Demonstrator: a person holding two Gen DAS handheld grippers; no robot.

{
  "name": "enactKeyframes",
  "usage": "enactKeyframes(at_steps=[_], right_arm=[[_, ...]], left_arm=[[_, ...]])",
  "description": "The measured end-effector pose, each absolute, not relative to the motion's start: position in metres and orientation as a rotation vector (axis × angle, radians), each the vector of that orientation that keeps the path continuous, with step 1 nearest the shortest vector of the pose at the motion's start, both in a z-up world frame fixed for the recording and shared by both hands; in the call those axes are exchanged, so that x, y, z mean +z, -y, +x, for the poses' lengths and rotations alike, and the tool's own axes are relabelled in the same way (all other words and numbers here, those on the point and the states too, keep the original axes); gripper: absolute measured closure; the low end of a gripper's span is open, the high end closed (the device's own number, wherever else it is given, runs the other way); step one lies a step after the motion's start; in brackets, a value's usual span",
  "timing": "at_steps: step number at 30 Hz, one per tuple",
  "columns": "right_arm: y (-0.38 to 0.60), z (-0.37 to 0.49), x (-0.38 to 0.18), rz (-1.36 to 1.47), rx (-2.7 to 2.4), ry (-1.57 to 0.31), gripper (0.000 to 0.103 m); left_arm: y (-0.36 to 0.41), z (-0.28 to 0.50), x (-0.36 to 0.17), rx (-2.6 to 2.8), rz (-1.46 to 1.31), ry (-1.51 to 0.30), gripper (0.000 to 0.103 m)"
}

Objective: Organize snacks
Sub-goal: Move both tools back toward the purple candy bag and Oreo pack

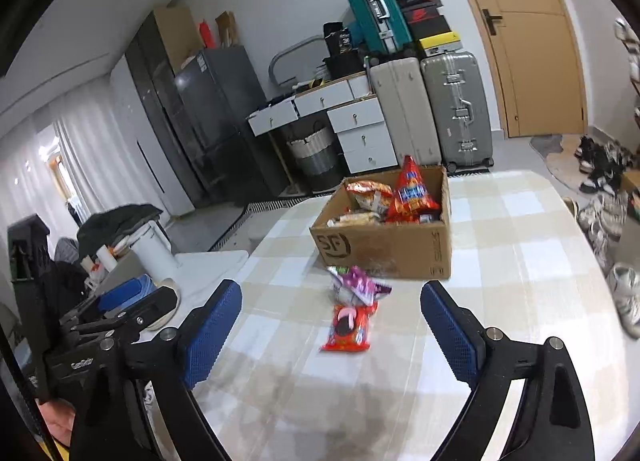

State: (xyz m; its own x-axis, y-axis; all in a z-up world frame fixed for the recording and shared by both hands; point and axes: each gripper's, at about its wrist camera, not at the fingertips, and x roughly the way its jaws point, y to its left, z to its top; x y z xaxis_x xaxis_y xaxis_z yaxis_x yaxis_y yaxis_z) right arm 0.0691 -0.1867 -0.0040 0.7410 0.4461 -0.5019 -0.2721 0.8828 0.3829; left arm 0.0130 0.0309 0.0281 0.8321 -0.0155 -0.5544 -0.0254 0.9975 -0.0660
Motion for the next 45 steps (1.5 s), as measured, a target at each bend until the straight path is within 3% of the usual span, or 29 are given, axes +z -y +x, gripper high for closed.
enactKeyframes(at_steps=[12, 35, 45], right_arm=[[0.158, 0.060, -0.057, 0.187, 0.387, -0.696, 0.004], [0.102, 0.182, -0.143, 0.050, 0.407, -0.921, 0.004], [0.085, 0.209, -0.172, 0.000, 0.403, -0.971, 0.028]], left_arm=[[-0.045, 0.024, -0.046, 0.039, -0.130, -0.689, 0.001], [-0.050, 0.106, -0.119, 0.058, -0.142, -0.823, 0.001], [-0.066, 0.126, -0.142, 0.074, -0.166, -0.868, 0.001]])
